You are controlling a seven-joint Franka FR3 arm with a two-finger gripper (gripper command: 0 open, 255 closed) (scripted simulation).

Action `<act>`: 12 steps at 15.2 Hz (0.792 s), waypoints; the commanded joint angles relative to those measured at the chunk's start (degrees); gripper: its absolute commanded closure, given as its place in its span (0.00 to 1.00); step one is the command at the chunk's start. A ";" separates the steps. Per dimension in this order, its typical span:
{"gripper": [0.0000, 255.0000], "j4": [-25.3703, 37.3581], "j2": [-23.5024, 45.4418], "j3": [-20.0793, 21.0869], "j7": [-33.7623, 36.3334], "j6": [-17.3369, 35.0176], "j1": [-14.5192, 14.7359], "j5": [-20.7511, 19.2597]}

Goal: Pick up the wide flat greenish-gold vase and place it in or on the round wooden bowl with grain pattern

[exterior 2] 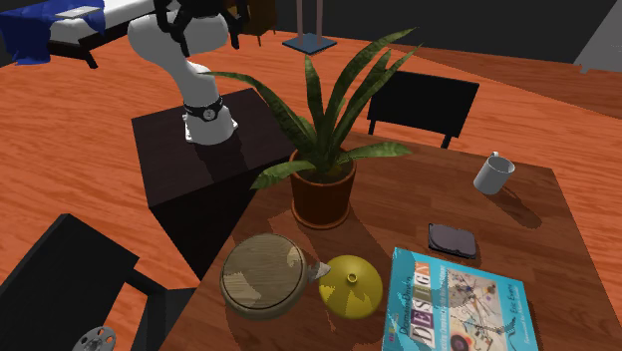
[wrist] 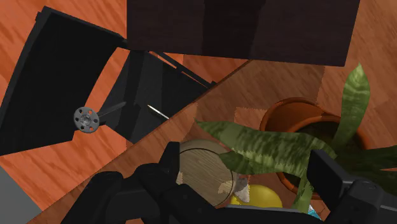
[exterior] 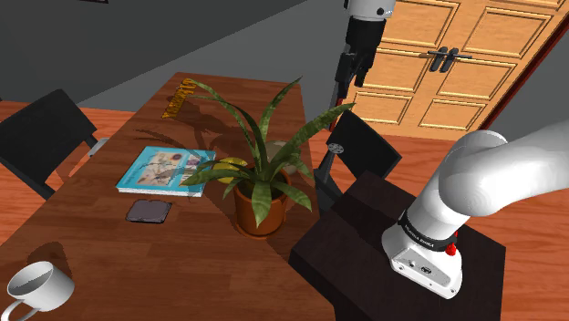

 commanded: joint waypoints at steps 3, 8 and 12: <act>0.00 -0.54 3.31 0.61 0.83 3.78 0.11 0.34; 0.00 -0.43 12.66 2.15 2.89 12.84 0.26 0.83; 0.00 1.15 20.98 3.32 4.60 19.43 0.27 0.77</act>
